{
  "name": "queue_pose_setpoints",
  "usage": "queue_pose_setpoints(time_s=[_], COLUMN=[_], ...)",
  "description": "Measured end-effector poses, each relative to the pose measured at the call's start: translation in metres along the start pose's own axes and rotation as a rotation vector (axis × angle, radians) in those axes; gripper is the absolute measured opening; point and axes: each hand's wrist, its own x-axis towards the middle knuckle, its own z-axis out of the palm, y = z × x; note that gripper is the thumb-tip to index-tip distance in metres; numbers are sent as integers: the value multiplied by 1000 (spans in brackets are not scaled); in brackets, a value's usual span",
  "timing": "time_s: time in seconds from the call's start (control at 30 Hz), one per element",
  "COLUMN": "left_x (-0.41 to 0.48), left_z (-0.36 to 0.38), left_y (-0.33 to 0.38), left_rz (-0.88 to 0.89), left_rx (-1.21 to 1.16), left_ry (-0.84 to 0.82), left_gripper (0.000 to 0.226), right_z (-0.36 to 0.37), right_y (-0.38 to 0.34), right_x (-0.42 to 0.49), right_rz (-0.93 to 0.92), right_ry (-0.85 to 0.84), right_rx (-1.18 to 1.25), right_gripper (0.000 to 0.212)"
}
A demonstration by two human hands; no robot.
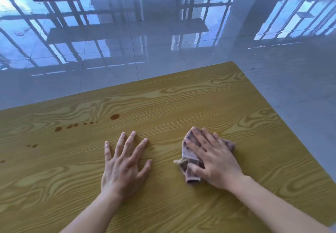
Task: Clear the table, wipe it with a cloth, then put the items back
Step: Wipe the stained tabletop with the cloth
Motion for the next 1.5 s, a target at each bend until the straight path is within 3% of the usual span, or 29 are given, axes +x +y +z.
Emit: queue_pose_setpoints(time_s=[0.1,0.17,0.23,0.33,0.4,0.5,0.57,0.6,0.67,0.8,0.87,1.0,1.03,1.07,1.2,1.27,1.4,1.5], left_x=[0,1,0,-1,-1,0,0,0,-2,-23,-44,-64,-64,-65,-66,-65,-64,-63], left_z=[0,0,-1,-2,-2,-2,-2,-3,-6,-14,-15,-14,-14,-13,-14,-14,-16,-15], left_y=[0,1,0,1,1,0,1,1,-1,-41,-78,-117,-117,-115,-115,-114,-114,-116], left_rz=[-5,-11,-10,-13,-20,-14,-18,-19,-18,-56,-112,-261,-281,-290,-310,-334,-374,-379], left_rx=[-3,4,3,-5,-15,-10,-4,-12,-44,-5,46,94,84,73,52,17,-8,-15], left_ry=[11,0,-4,-3,2,12,16,9,9,51,54,-27,-32,-30,9,26,40,37], left_gripper=[66,66,67,68,68,69,69,69,66,60,64,77,78,78,74,70,67,67], right_z=[-13,-20,-17,-5,-4,-12,-19,-21,-15,-3,-6,-12,-13,-12,-8,-9,-19,-21], right_y=[35,19,-27,-71,-46,11,12,-4,-53,-98,-78,-87,-107,-129,-176,-155,-123,-140], right_x=[70,111,113,53,30,60,92,103,104,51,56,113,123,124,74,82,161,214], right_rz=[424,539,374,-37,-72,272,537,569,428,-68,-88,342,379,328,-225,-279,142,274], right_ry=[24,27,27,44,56,9,-5,0,13,20,-5,7,11,13,-34,-38,-6,3], right_rx=[65,134,112,90,76,21,95,116,108,54,21,64,73,72,73,17,23,108], right_gripper=[79,77,76,70,68,71,74,74,73,68,68,76,75,74,71,70,71,68])
